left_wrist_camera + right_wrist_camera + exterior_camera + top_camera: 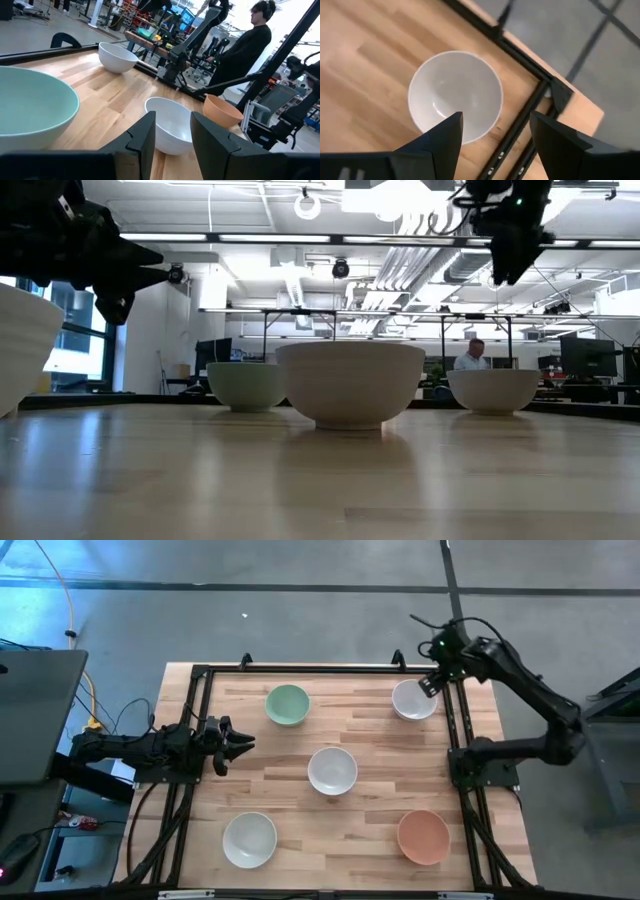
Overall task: Nest bowls inside each other
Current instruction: Stack the top white bowl on the middle white bowl
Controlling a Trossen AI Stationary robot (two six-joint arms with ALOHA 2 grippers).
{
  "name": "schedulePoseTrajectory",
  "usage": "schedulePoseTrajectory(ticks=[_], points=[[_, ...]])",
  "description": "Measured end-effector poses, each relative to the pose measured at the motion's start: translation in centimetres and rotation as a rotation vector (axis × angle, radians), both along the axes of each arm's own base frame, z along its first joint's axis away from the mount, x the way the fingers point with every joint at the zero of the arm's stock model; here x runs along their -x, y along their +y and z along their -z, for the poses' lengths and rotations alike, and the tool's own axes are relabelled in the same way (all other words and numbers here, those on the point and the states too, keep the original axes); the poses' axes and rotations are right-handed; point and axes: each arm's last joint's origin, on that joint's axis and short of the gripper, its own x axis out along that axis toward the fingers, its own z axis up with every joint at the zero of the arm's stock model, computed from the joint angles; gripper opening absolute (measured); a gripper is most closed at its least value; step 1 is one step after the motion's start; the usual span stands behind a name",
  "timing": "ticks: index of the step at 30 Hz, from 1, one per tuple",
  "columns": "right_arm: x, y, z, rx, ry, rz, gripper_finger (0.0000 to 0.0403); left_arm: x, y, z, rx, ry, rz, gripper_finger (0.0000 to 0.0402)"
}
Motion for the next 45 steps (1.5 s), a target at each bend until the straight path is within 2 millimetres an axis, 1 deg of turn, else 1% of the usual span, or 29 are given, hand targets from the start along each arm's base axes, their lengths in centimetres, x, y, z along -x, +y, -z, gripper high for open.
schedulePoseTrajectory(ticks=[2,4,10,14,17,24,30,36,45], points=[[-0.3,-1.1,0.6,-0.032,0.002,-0.039,0.0224,0.0,0.0,0.0,0.010,-0.003,0.000,0.0113],[-0.4,-2.2,1.1,-0.060,-0.005,-0.038,0.0224,0.0,0.0,0.0,0.025,-0.006,-0.002,0.0113],[-0.4,-5.5,3.2,-0.182,-0.056,0.066,0.0224,0.0,0.0,0.0,0.054,-0.013,-0.003,0.0113],[-0.3,-7.2,4.8,-0.247,-0.034,0.098,0.0224,0.0,0.0,0.0,0.074,-0.018,-0.004,0.0113],[-0.2,-8.2,5.8,-0.275,0.007,0.053,0.0224,0.0,0.0,0.0,0.079,-0.019,-0.004,0.0113],[-0.2,-9.9,7.9,-0.330,0.096,-0.061,0.0224,0.0,0.0,0.0,0.106,-0.027,-0.016,0.0113],[0.1,-11.1,9.4,-0.368,0.141,-0.076,0.0224,0.0,0.2,-0.1,0.123,-0.045,-0.062,0.0113],[-0.1,-12.0,10.3,-0.363,0.133,-0.071,0.0224,0.1,0.2,-0.1,0.122,-0.048,-0.090,0.0113],[-0.5,-12.6,11.1,-0.371,0.105,-0.069,0.0224,0.1,0.3,-0.2,0.120,-0.056,-0.121,0.0113]])
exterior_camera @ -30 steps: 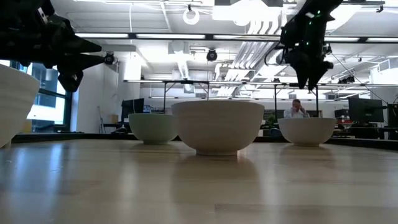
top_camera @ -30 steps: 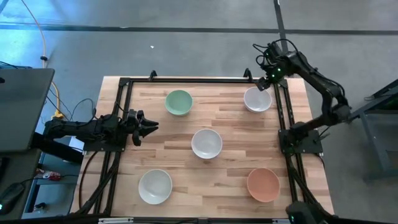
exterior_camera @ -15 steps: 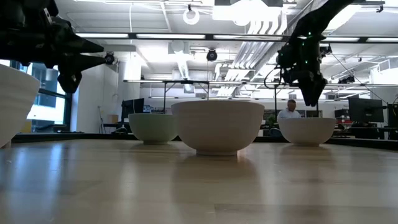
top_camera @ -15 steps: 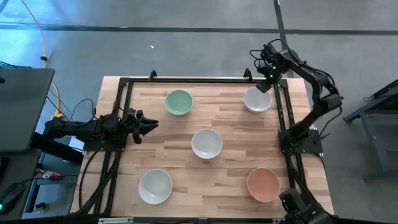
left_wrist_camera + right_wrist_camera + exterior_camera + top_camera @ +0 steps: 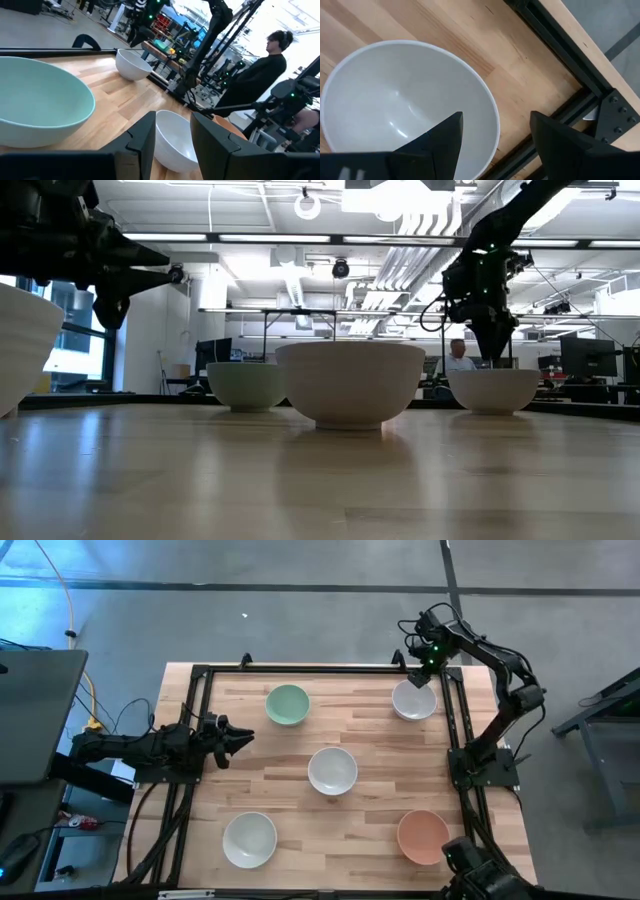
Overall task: Nest bowls inside each other
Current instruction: Stack the top white bowl on the middle white bowl
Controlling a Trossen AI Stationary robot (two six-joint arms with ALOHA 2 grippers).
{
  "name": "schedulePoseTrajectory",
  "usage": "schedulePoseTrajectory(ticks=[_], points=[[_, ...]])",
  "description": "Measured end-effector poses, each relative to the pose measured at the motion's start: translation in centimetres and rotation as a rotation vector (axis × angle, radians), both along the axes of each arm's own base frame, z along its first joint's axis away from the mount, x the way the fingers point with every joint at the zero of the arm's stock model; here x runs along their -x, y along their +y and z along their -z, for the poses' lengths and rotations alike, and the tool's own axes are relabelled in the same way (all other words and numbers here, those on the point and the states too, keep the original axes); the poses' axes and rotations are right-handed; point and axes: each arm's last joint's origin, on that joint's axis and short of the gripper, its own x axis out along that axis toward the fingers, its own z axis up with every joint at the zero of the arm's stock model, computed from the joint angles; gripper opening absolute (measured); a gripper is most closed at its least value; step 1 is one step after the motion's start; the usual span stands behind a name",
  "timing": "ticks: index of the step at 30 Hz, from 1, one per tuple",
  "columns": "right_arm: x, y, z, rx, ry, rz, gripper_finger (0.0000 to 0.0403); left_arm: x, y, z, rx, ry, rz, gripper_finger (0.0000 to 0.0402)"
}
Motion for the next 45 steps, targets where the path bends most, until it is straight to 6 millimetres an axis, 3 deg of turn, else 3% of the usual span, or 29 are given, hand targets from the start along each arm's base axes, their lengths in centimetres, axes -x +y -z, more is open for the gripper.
schedulePoseTrajectory(ticks=[14,22,26,35,40,45], points=[[-0.4,-0.5,1.5,-0.048,0.019,0.057,0.0218,0.0,0.0,0.0,0.000,-0.001,-0.016,0.0113],[-1.0,-0.3,1.5,-0.039,0.013,0.056,0.0127,0.0,0.0,0.0,-0.001,-0.001,-0.016,0.0113],[-1.3,-0.2,1.5,-0.032,0.009,0.043,0.0102,0.0,0.0,0.0,-0.001,-0.001,-0.016,0.0113],[-0.2,-1.0,1.7,-0.045,-0.062,0.098,0.0112,0.0,0.0,0.0,0.000,-0.001,-0.014,0.0113],[1.4,-0.9,2.8,-0.115,-0.097,0.129,0.0120,0.0,0.0,0.0,0.017,-0.007,-0.013,0.0113],[1.7,-0.6,3.9,-0.134,-0.122,0.119,0.0122,0.0,0.0,0.0,0.016,-0.007,-0.013,0.0113]])
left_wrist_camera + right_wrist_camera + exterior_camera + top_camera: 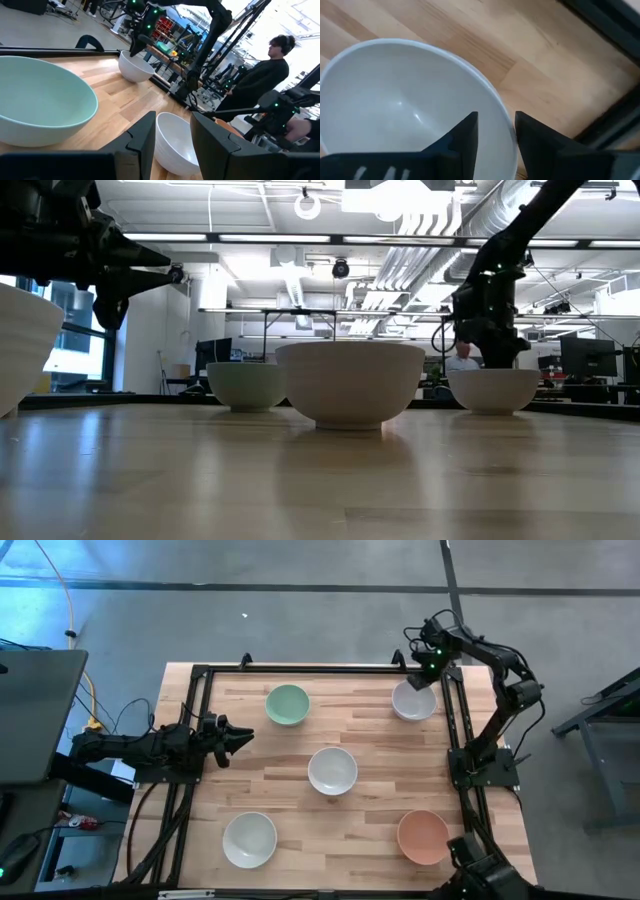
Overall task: Nest bowls inside each other
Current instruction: Stack the top white bowl on the middle white bowl
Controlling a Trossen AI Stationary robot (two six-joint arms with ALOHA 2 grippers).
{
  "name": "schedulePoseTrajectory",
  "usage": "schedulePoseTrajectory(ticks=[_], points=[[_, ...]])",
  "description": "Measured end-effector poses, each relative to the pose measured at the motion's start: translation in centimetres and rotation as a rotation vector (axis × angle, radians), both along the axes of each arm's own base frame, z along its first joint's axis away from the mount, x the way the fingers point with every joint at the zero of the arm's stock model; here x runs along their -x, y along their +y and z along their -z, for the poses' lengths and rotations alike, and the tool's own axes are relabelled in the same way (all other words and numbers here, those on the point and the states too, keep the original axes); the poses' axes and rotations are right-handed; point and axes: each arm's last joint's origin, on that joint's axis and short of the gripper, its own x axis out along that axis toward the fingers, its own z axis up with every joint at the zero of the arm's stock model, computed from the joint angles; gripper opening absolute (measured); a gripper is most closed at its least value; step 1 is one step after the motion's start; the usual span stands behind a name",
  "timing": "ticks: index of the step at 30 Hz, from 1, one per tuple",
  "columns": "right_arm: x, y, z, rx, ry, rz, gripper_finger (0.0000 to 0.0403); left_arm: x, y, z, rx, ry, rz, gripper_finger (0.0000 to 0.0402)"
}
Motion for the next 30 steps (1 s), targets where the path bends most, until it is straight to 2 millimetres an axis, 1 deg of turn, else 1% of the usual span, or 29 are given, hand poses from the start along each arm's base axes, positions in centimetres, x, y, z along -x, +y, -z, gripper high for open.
schedulePoseTrajectory(ticks=[6,14,18,22,30], points=[[-0.01,0.01,0.48,0.012,-0.011,-0.004,0.0114,0.00,0.00,0.00,0.000,0.000,-0.001,0.0113],[-0.04,-0.04,0.48,0.018,-0.016,-0.011,0.0050,0.01,0.02,0.00,0.007,-0.003,-0.008,0.0113],[-0.10,0.00,0.47,0.008,-0.037,-0.011,0.0030,0.01,0.03,0.00,0.007,-0.003,-0.010,0.0113],[-0.22,0.04,0.44,-0.012,-0.076,0.011,0.0025,0.01,0.03,0.00,0.007,-0.003,-0.010,0.0113],[-0.47,0.36,0.44,-0.037,-0.072,0.018,0.0025,0.01,0.03,0.00,0.007,-0.003,-0.010,0.0113]])
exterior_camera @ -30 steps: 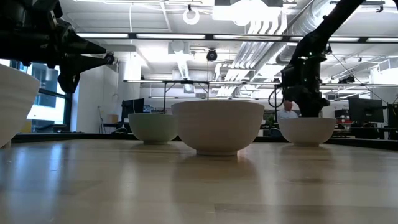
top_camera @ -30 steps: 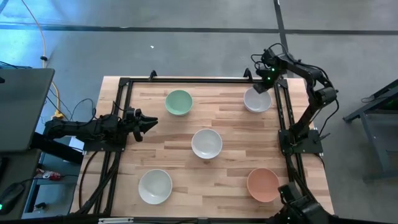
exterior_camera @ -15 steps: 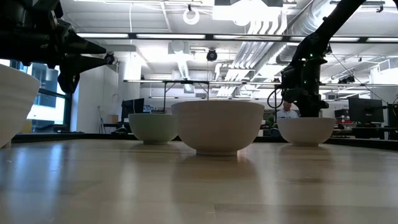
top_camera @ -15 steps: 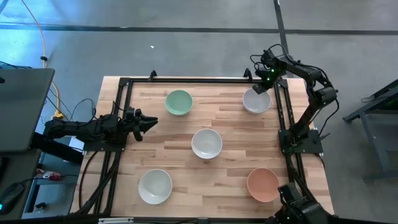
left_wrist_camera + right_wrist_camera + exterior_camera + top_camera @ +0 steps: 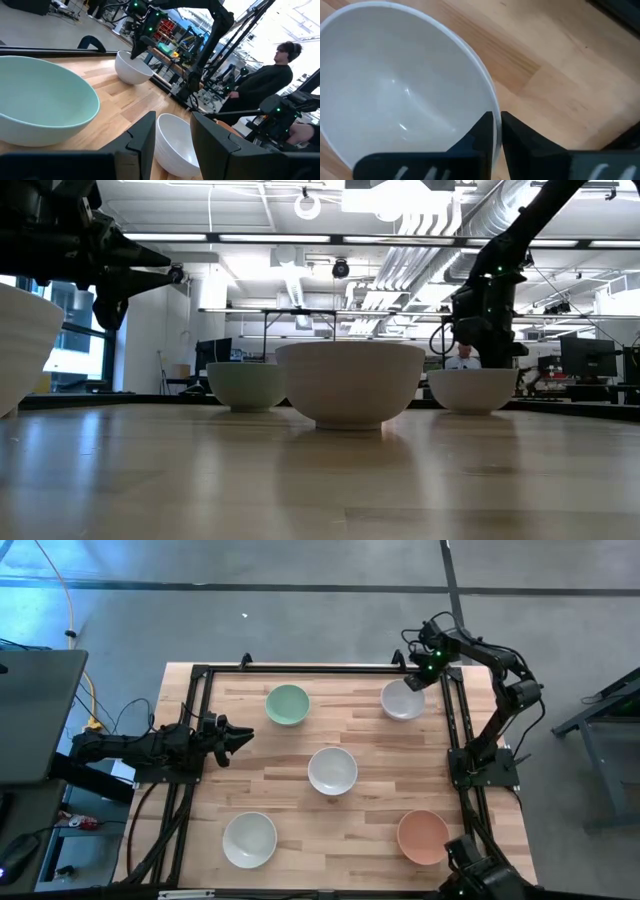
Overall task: Nest bowls inside each other
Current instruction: Stack the top white bowl on the middle white bowl
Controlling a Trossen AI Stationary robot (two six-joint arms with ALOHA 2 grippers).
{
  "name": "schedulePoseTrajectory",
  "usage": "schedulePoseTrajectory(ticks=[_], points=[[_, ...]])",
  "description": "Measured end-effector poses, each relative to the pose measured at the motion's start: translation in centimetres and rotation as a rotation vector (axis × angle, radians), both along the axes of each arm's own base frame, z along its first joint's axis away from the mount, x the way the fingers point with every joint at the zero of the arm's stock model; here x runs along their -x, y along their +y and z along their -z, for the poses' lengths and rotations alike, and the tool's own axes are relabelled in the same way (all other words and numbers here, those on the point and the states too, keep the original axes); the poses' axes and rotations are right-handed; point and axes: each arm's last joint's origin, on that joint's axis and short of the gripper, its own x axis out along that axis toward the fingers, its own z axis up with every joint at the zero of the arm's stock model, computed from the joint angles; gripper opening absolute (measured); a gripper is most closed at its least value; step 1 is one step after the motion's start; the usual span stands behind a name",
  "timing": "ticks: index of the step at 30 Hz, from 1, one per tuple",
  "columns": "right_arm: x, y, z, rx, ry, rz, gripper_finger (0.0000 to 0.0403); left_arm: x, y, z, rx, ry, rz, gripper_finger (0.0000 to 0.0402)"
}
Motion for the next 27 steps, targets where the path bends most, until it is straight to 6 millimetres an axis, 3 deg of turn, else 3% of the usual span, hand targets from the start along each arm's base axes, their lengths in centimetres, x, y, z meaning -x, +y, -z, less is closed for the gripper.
schedulePoseTrajectory(ticks=[12,27], points=[[-1.0,1.1,-0.5,-0.065,-0.071,-0.026,0.0003,0.0,0.0,0.0,0.000,0.000,0.003,0.0113],[-2.7,3.9,-3.8,-0.010,-0.123,-0.052,0.0001,0.0,0.0,0.0,-0.003,0.002,0.011,0.0113]])
